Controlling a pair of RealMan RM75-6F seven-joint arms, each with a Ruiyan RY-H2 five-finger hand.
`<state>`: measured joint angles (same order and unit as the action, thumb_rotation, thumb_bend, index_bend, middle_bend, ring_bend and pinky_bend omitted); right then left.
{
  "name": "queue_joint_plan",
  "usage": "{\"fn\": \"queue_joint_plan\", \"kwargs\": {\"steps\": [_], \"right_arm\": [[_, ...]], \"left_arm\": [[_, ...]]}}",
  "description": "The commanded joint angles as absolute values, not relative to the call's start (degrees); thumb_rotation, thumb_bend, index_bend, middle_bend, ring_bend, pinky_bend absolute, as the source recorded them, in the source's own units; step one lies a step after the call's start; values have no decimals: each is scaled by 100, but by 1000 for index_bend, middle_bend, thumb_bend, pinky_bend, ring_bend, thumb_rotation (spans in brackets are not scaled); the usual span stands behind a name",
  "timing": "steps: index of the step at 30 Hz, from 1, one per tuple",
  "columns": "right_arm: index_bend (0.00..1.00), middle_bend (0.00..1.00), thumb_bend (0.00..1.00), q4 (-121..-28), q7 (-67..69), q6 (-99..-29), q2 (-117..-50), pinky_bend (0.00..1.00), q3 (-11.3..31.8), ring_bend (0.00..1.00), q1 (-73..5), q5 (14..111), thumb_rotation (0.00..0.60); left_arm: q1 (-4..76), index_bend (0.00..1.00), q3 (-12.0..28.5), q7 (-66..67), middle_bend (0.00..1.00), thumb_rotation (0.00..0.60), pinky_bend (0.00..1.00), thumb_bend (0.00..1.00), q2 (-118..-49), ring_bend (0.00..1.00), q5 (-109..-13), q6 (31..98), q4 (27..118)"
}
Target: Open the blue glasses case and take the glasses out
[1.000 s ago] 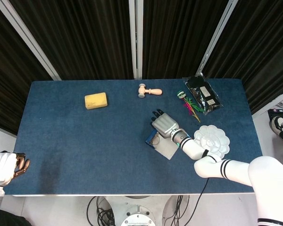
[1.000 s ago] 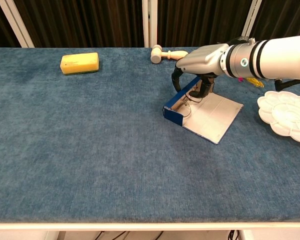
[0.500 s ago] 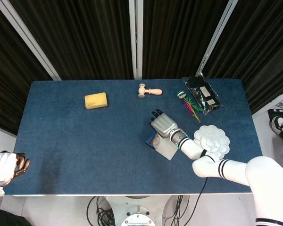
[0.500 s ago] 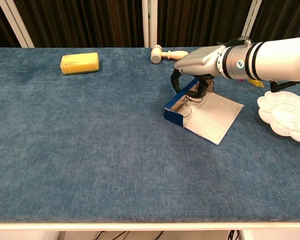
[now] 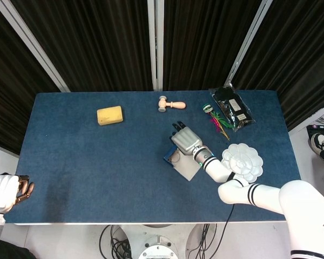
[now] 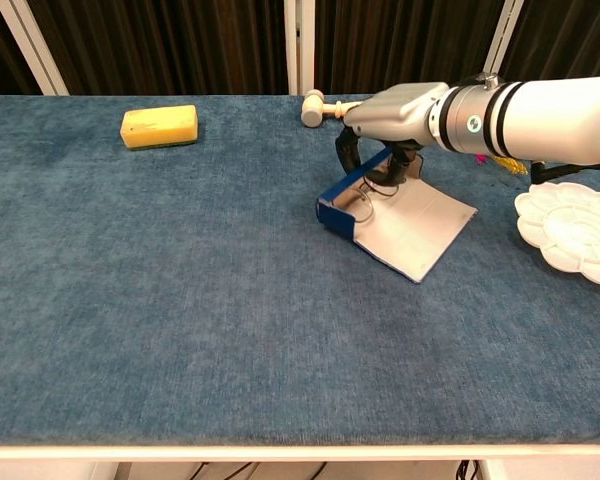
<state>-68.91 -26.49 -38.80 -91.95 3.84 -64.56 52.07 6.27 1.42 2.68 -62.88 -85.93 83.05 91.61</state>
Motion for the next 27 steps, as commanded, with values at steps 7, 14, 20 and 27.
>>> {"fn": "queue_joint_plan", "kwargs": {"steps": [7,14,20,27], "right_arm": [[635,320,477,-6274,-3080,-5147,-10100,0,831,0,-6231,5050,600],[659,320,489,-5707,-3222,-5754,-10776,0,1166,0,-6166,5161,600],[666,321,489,-5234,-3426,-6056,-11160,0,1190,0,-6106,5470,600],[675,325,488,-4853,-3500,-6262,-11432,0,1318,0,-6059,5780,600]], "left_arm": [[623,843,140,267,987,600,660,387,-6290,842,-8600,8314,9158],[625,842,142,265,987,600,660,387,-6290,842,-8597,8309,9157],[628,842,141,255,987,600,660,387,-6288,842,-8596,8303,9151],[627,842,142,268,987,600,660,386,-6291,842,-8597,8308,9151]]}}
